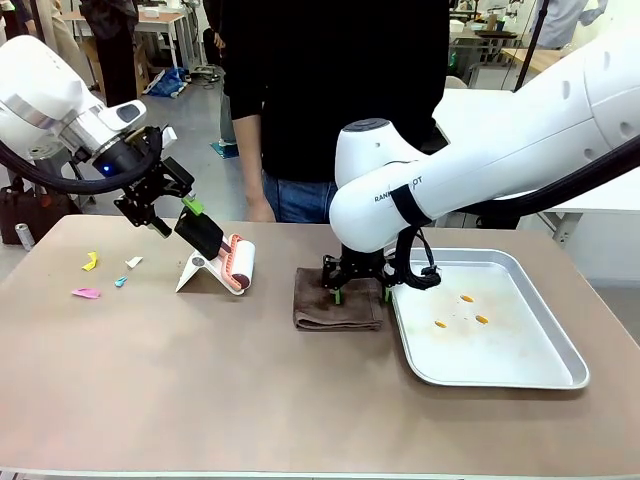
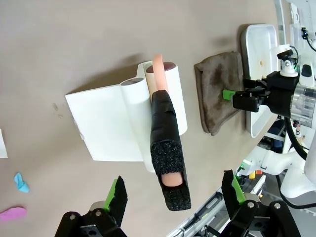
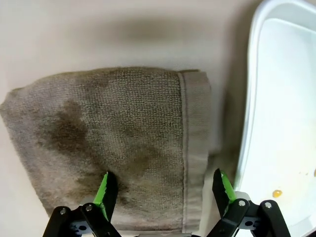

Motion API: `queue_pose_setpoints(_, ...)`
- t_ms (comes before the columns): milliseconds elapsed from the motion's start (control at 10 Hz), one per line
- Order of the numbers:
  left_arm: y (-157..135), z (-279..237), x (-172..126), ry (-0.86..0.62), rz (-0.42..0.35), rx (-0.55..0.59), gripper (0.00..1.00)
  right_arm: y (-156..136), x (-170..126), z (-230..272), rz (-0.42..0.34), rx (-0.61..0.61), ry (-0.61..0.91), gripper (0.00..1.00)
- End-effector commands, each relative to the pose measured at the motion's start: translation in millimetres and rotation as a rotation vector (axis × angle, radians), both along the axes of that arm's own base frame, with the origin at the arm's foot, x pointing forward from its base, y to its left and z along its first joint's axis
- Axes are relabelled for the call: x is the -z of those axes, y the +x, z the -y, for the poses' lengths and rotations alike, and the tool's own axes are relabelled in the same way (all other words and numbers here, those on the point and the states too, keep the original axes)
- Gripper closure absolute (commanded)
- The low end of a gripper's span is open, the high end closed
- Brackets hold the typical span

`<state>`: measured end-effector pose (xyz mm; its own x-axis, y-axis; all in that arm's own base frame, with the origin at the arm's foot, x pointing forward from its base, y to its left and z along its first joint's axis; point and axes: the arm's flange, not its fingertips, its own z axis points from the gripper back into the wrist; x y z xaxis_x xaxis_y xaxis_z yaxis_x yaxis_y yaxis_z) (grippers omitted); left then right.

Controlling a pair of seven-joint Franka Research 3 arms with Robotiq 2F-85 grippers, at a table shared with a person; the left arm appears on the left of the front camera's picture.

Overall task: Clean the surface of the table.
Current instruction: Hold the Lint Roller with your left hand and the towel with your right hand.

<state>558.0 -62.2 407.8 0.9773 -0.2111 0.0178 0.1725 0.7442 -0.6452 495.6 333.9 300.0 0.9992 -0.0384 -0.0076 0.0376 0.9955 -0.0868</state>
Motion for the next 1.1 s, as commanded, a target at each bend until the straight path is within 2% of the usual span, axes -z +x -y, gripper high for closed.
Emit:
queue_pose_setpoints(0,5.6,1.1,1.5,0.010,0.010,0.011,0.00,2.0,4.3,-4.6,0.015,0.026,-0.003,0.00)
queue_pose_setpoints(500,10.2,8.6,10.7,-0.011,0.034,0.028,0.00,1.0,3.7,-4.1,0.017,0.035,0.021,0.00)
queue_pose_setpoints(1000,11.4,8.5,14.9,-0.005,0.025,0.033,0.00,1.8,3.8,-3.0,0.010,0.038,0.035,0.00)
